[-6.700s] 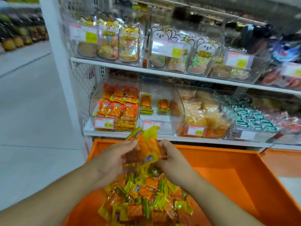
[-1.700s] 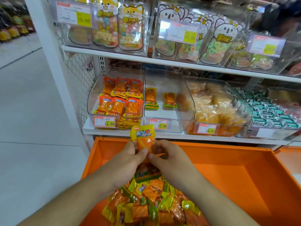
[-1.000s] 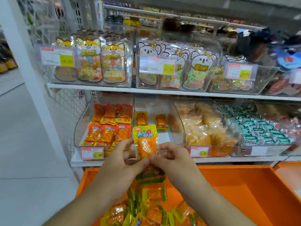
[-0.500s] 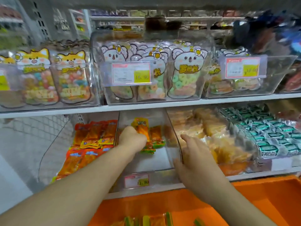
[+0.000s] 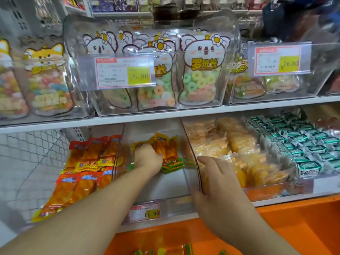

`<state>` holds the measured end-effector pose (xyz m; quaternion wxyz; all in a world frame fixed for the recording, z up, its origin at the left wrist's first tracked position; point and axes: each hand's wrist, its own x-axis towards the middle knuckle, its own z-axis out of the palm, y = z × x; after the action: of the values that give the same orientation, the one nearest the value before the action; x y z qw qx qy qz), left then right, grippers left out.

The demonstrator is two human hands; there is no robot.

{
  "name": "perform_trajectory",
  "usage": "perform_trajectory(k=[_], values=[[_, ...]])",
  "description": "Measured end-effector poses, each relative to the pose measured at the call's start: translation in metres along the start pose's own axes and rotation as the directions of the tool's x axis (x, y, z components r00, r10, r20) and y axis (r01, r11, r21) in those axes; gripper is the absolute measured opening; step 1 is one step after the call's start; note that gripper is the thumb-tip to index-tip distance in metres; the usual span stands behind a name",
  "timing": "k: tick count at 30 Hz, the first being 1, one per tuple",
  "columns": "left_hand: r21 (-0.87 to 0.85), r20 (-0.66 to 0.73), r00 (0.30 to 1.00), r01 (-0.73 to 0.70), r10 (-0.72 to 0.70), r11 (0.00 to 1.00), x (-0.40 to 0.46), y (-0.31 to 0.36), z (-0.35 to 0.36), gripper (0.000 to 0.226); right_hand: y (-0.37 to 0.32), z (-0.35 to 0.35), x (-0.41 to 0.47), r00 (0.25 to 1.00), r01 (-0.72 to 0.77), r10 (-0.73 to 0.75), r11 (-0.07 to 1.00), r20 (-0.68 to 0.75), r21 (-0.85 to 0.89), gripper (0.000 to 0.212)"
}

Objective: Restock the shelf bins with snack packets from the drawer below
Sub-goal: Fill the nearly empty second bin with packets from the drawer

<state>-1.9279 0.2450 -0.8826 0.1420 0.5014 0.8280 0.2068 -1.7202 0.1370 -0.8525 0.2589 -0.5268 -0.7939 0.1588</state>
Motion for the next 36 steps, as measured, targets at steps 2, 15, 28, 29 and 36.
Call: perform_trajectory(k=[2,15,28,29,36], values=[[0.037,-0.021,1.000,-0.023,0.023,0.999,0.000,-0.003,0.001,0.036,0.000,0.000,0.000,1.000,-0.006,0.006,1.000,0.003,-0.012,0.061],[0.273,-0.071,0.995,-0.055,0.077,0.961,0.006,-0.021,0.013,0.042,0.000,0.008,-0.001,0.999,0.049,-0.045,0.988,0.030,-0.144,0.073],[0.290,0.070,0.930,-0.364,0.360,0.885,0.004,-0.030,0.017,0.045,0.000,0.006,-0.003,0.997,0.071,-0.064,0.984,0.046,-0.161,0.071],[0.315,0.096,0.930,-0.367,0.355,0.875,0.002,-0.029,0.017,0.053,0.000,0.005,-0.003,0.997,0.071,-0.065,0.985,0.046,-0.160,0.072],[0.446,0.194,0.918,-0.396,0.346,0.802,0.003,-0.032,0.007,0.074,0.002,0.005,-0.005,0.997,0.068,-0.060,0.984,0.052,-0.164,0.073]])
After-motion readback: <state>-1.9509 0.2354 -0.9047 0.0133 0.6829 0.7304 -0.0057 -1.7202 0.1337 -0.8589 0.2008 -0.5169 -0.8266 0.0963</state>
